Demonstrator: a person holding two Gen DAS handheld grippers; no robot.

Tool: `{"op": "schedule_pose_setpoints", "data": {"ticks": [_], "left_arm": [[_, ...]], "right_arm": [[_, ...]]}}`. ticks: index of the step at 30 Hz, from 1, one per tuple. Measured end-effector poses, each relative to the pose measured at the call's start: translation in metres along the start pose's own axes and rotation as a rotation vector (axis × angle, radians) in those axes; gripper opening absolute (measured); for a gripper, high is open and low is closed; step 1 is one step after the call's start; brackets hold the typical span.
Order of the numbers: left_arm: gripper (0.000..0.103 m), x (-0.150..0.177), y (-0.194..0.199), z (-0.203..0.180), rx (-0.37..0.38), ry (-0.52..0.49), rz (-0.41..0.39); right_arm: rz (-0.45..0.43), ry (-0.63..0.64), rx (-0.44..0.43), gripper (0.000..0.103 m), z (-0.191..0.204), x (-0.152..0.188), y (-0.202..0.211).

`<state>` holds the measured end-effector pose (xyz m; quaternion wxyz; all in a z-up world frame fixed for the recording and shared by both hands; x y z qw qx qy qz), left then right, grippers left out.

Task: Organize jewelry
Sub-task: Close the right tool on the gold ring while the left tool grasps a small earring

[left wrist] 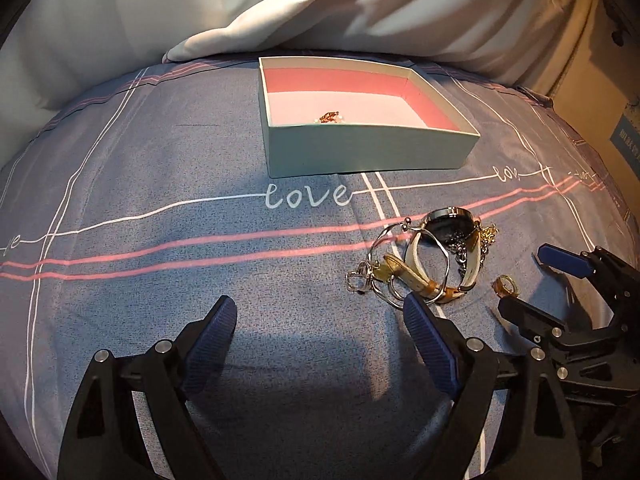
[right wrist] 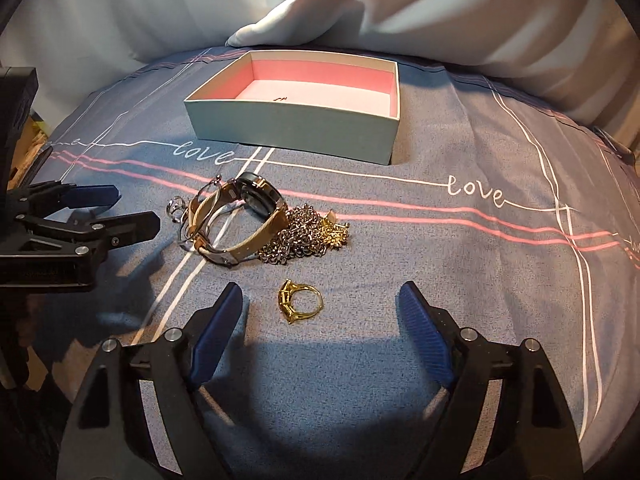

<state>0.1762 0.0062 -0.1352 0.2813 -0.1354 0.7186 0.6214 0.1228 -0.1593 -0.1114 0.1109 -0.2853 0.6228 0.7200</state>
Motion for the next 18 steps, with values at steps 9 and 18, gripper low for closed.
{"op": "schedule_pose_setpoints", "data": {"ticks": [9, 18], "left_arm": [[0.071, -0.013, -0.012, -0.002, -0.033, -0.059, -0.004], [0.035, -0.016, -0.017, -0.010, -0.054, -0.110, -0.016]], "right_arm": [[0.018, 0.012, 0.011, 0.061, 0.003, 0.003, -0.004], [0.027, 0.065, 0.003, 0.037, 0.017, 0.004, -0.008]]}}
Point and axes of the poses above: each gripper's, at about its wrist camera, not at the fingertips, and y roughly against the way its jaws point, z to its left, x to its underside, the point moved 9 cm from there along -y, roughly the way its jaws point
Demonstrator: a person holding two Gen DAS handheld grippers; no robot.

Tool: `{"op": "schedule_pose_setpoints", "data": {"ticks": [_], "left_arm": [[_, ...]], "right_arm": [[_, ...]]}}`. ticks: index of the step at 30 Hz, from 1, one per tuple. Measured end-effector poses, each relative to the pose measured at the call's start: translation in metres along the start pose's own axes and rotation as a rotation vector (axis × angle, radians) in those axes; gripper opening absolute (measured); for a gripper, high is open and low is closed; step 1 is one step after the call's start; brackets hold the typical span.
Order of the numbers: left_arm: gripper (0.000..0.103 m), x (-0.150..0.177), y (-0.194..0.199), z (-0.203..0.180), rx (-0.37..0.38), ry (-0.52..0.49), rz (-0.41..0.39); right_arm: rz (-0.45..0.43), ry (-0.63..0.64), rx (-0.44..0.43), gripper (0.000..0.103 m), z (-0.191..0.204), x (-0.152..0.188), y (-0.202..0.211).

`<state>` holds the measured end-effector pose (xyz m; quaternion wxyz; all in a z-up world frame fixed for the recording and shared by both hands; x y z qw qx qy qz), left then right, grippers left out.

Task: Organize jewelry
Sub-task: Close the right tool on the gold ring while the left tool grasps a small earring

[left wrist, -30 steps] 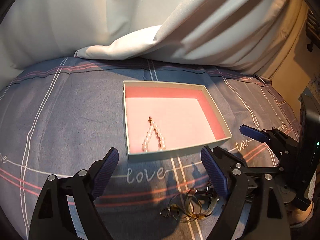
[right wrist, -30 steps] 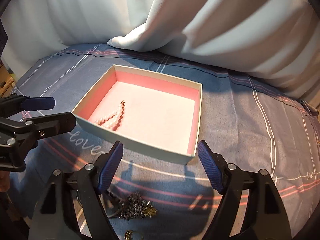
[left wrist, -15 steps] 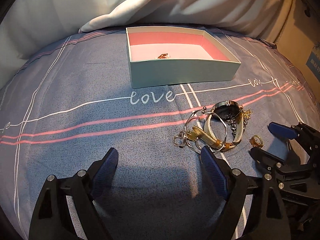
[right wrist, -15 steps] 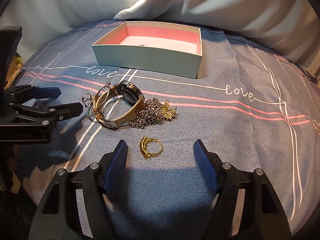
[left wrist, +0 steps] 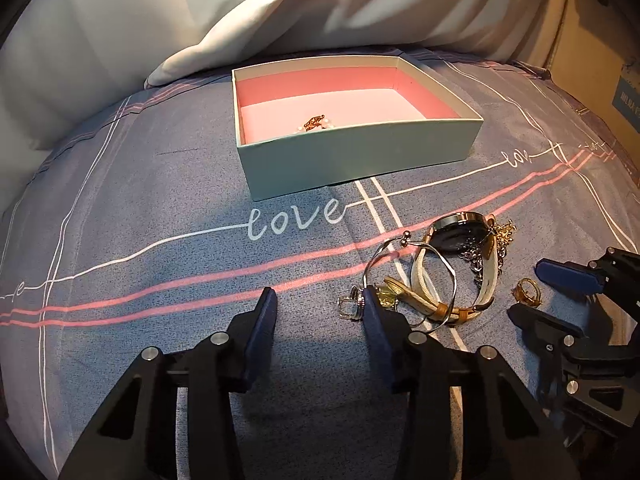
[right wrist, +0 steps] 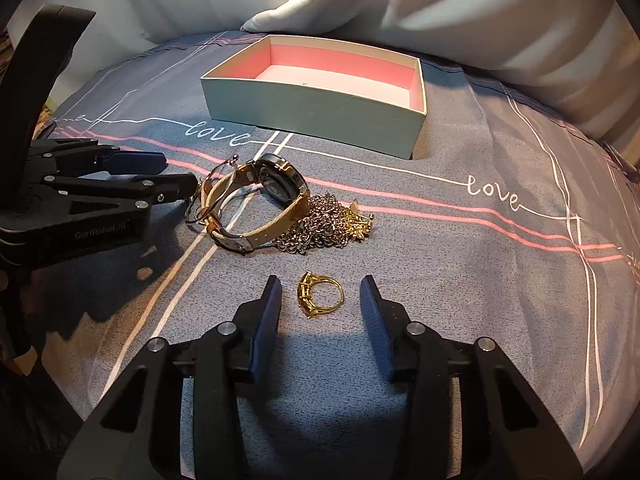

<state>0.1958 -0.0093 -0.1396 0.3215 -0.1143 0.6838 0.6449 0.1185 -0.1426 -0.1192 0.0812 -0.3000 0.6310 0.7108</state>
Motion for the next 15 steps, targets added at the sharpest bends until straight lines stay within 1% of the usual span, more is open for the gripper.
{"op": "schedule_pose_setpoints", "data": {"ticks": [1, 3, 5, 7, 9, 15], "left_arm": [[0.024, 0.000, 0.000, -0.001, 0.008, -0.002, -0.002], [0.013, 0.001, 0.001, -0.005, 0.028, -0.001, 0.001], [0.012, 0.002, 0.003, -0.007, 0.039, 0.009, 0.003], [0.008, 0.002, 0.006, -0.008, 0.066, 0.032, 0.001], [0.007, 0.000, 0.012, -0.007, 0.088, 0.054, -0.007], [0.007, -0.013, 0.033, -0.008, 0.105, 0.074, -0.058]], "right_arm": [[-0.002, 0.009, 0.000, 0.026, 0.002, -0.001, 0.000], [0.000, 0.030, 0.010, 0.025, 0.006, -0.001, 0.000], [-0.002, 0.022, -0.004, 0.025, 0.006, -0.002, 0.001], [-0.005, 0.000, -0.013, 0.025, 0.003, -0.002, 0.003], [-0.012, -0.010, -0.012, 0.025, 0.000, -0.003, 0.005], [-0.039, -0.024, -0.020, 0.025, -0.002, -0.011, 0.013]]}}
Point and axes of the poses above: each gripper's, at about its wrist camera, not at the fingertips, and y roughly against the way its jaws point, z to its left, x to its underside, the point moved 9 cm from there along -y, roughly the way its jaws point
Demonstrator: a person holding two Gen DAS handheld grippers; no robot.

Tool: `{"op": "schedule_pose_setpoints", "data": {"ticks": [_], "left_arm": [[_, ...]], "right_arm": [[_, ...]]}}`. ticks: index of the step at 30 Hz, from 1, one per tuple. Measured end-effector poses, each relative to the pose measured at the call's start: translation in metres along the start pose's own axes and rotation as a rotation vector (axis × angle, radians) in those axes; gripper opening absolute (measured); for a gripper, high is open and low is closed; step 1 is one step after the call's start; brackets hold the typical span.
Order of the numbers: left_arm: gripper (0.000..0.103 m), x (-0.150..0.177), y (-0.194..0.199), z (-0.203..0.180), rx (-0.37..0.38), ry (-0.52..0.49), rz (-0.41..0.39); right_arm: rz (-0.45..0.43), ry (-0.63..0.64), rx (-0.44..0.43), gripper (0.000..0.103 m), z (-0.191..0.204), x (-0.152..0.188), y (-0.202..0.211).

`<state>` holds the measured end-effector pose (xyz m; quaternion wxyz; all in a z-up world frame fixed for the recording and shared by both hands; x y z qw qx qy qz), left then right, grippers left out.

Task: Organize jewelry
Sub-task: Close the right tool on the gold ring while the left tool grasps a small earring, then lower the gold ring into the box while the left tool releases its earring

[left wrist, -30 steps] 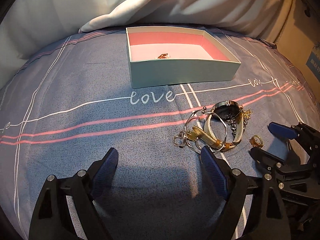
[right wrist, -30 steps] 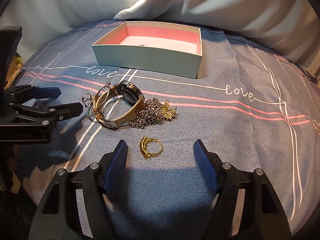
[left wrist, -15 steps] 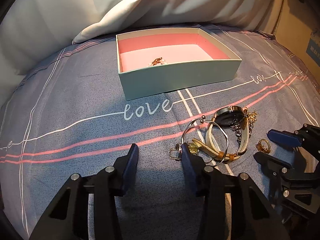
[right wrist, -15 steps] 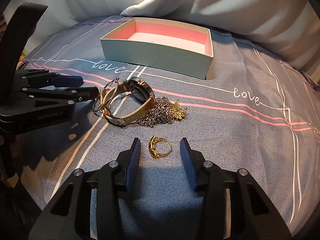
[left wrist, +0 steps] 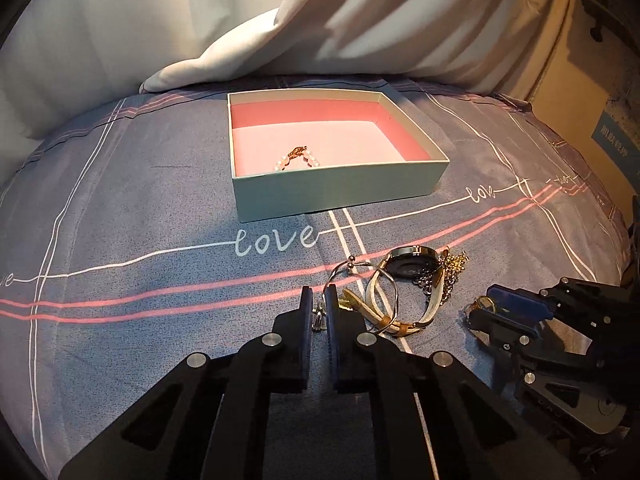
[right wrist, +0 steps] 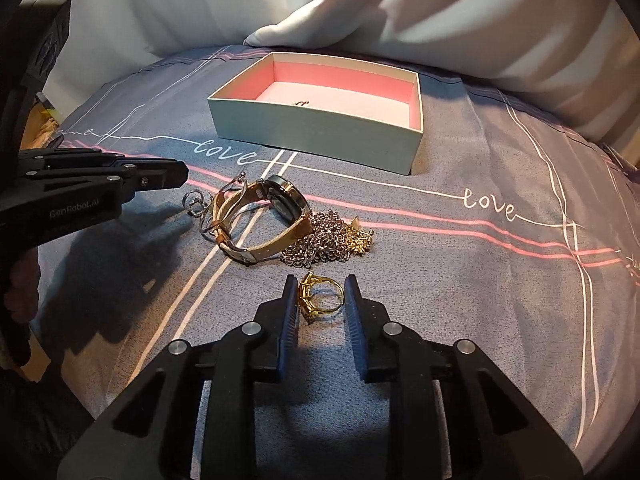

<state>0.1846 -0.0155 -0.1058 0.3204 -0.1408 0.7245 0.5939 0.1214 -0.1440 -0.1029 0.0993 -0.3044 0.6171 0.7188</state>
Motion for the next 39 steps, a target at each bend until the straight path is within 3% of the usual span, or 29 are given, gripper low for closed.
{"op": "schedule_pose_setpoints", "data": {"ticks": [13, 18, 27, 33, 39], "left_arm": [[0.007, 0.002, 0.005, 0.009, 0.009, 0.037, 0.011], [0.007, -0.031, 0.003, 0.002, 0.034, 0.037, -0.023], [0.007, -0.112, 0.010, 0.008, 0.007, 0.058, -0.127], [0.007, -0.141, 0.011, 0.018, -0.006, 0.111, -0.163], [0.007, -0.142, -0.002, 0.019, -0.006, 0.129, -0.138]], "right_arm": [[-0.015, 0.027, -0.011, 0.025, 0.006, -0.013, 0.002], [-0.089, 0.042, -0.011, 0.025, 0.002, -0.061, 0.004], [-0.189, 0.031, -0.006, 0.025, -0.013, -0.149, 0.001], [-0.204, 0.040, 0.007, 0.025, -0.020, -0.181, -0.003], [-0.170, 0.047, 0.018, 0.025, -0.024, -0.187, -0.022]]}}
Point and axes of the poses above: each gripper's, at about its wrist camera, not at the fingertips, and y roughly against the way its jaws point, z to its left, x to its underside, the point moved 9 cm from there along -y, roughly the way its jaws point
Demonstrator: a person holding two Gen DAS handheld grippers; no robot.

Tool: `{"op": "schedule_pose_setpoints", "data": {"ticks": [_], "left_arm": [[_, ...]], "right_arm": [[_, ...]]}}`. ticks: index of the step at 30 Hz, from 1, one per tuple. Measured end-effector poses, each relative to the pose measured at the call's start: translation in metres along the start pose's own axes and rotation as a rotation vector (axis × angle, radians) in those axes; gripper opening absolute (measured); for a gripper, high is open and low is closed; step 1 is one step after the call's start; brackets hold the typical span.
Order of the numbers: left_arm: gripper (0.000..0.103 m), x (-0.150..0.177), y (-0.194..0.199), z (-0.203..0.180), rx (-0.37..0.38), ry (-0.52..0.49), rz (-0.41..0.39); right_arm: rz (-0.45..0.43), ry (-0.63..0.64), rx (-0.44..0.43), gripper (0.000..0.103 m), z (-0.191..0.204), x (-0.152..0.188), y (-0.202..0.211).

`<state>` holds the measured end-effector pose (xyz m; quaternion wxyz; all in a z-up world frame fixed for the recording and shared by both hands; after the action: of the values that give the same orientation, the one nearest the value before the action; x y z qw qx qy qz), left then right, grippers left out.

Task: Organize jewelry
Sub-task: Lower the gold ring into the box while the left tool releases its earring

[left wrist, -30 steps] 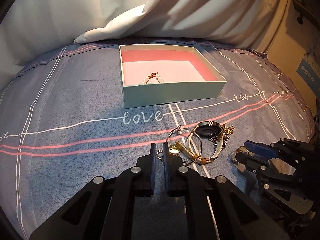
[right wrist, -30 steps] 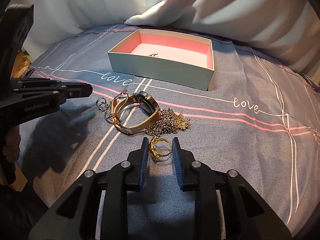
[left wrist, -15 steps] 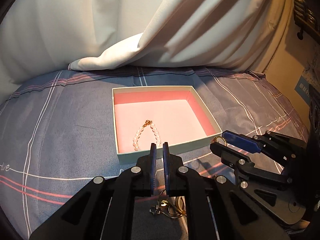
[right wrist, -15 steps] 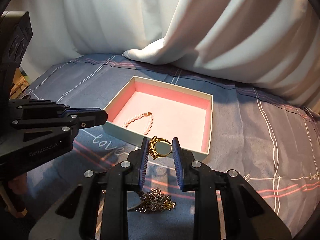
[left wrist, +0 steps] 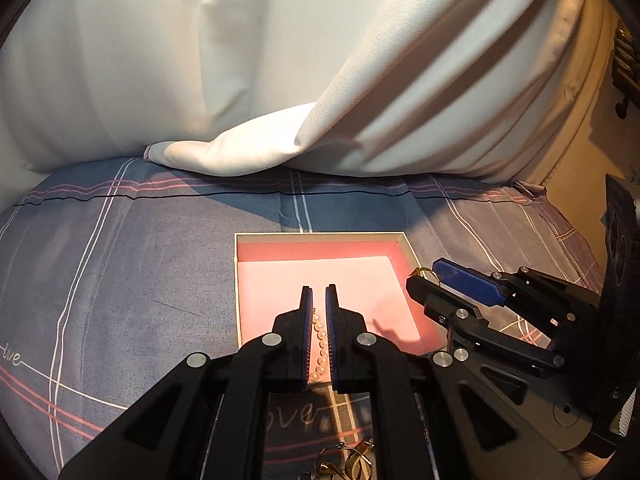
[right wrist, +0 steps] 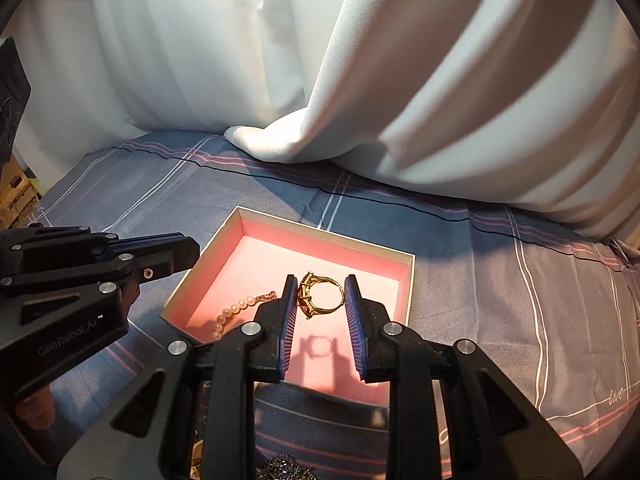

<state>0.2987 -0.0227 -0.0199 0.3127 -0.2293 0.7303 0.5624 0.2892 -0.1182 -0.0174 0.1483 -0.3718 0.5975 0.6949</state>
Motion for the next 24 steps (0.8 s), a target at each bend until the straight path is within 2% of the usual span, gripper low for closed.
{"op": "schedule_pose_setpoints", "data": {"ticks": [14, 15, 16, 17, 18, 21, 24], "left_arm": [[0.007, 0.014, -0.024, 0.004, -0.013, 0.003, 0.064], [0.012, 0.017, -0.025, 0.005, -0.005, 0.009, 0.073], [0.034, 0.020, -0.025, 0.006, 0.008, 0.019, 0.084], [0.048, 0.023, -0.023, 0.008, 0.010, 0.029, 0.086], [0.064, 0.025, -0.018, 0.011, 0.002, 0.037, 0.072], [0.065, 0.045, -0.007, 0.014, 0.017, 0.019, 0.080], [0.065, 0.080, 0.000, 0.014, 0.031, -0.010, 0.112]], "right_arm": [[0.068, 0.005, 0.013, 0.025, -0.008, 0.018, -0.023], [0.072, 0.000, 0.013, 0.025, -0.009, 0.020, -0.023], [0.082, -0.003, 0.016, 0.035, -0.010, 0.024, -0.022], [0.086, -0.005, 0.028, 0.057, -0.012, 0.027, -0.020], [0.071, -0.005, 0.039, 0.063, -0.015, 0.030, -0.014], [0.067, -0.016, 0.025, 0.064, -0.018, 0.052, 0.005], [0.090, -0.046, -0.014, 0.063, -0.015, 0.088, 0.020]]}}
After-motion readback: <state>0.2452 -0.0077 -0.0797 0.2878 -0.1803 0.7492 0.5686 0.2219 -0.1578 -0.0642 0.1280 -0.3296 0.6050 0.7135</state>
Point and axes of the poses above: each gripper's, at about its wrist camera, not at the fingertips, and y roughly against the way its jaws point, z to its left, x to its underside, the point moved 9 cm from there along -y, roughly the way its jaws point
